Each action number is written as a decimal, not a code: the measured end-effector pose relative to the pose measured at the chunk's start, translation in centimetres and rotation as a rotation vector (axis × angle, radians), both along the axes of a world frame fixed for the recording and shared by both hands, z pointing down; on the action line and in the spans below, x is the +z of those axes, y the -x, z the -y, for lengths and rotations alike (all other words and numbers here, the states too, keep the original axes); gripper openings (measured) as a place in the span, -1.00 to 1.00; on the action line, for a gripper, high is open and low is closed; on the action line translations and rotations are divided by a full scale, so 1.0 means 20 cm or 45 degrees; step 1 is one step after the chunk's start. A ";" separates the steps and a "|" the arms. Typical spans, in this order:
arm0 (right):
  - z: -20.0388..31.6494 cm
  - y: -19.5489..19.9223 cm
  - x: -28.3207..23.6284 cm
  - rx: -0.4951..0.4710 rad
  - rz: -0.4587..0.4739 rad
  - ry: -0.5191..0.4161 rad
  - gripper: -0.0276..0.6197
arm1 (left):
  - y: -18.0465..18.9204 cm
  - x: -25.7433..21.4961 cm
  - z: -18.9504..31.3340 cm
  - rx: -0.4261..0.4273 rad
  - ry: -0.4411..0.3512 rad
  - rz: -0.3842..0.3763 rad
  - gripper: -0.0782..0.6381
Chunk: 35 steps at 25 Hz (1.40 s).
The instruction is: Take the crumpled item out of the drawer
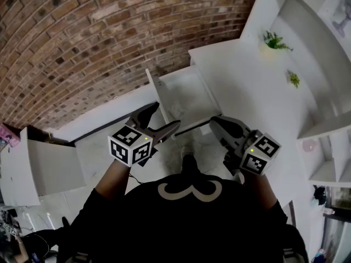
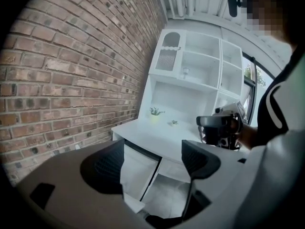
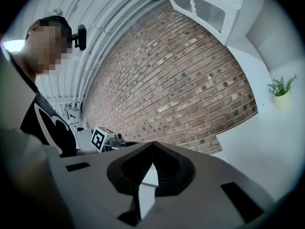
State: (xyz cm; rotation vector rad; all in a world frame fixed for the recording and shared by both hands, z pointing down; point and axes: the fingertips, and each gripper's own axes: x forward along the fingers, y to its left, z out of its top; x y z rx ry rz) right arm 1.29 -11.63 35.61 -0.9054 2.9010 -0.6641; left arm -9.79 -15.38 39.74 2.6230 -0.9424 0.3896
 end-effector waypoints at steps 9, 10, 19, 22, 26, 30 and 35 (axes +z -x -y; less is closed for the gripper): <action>0.31 -0.09 0.05 0.009 -0.002 0.034 -0.88 | -0.09 0.26 0.30 0.184 -0.008 0.358 0.23; 0.34 -0.09 0.05 0.004 -0.003 0.037 -0.88 | -0.10 0.30 0.33 0.196 -0.012 0.392 0.23; 0.62 -0.10 0.11 -0.042 -0.014 0.056 -0.88 | -0.24 0.53 0.63 0.314 0.019 0.560 0.23; 0.68 -0.11 0.12 -0.053 -0.016 0.060 -0.88 | -0.29 0.60 0.70 0.436 -0.036 0.659 0.23; 0.74 -0.13 0.18 -0.056 -0.021 0.080 -0.88 | -0.35 0.72 0.77 0.650 -0.118 0.831 0.23; 0.78 -0.19 0.24 -0.036 -0.030 0.098 -0.88 | -0.39 0.87 0.82 0.832 -0.116 0.931 0.23; 0.83 -0.28 0.33 0.003 -0.053 0.133 -0.88 | -0.37 1.12 0.84 1.089 -0.101 1.096 0.23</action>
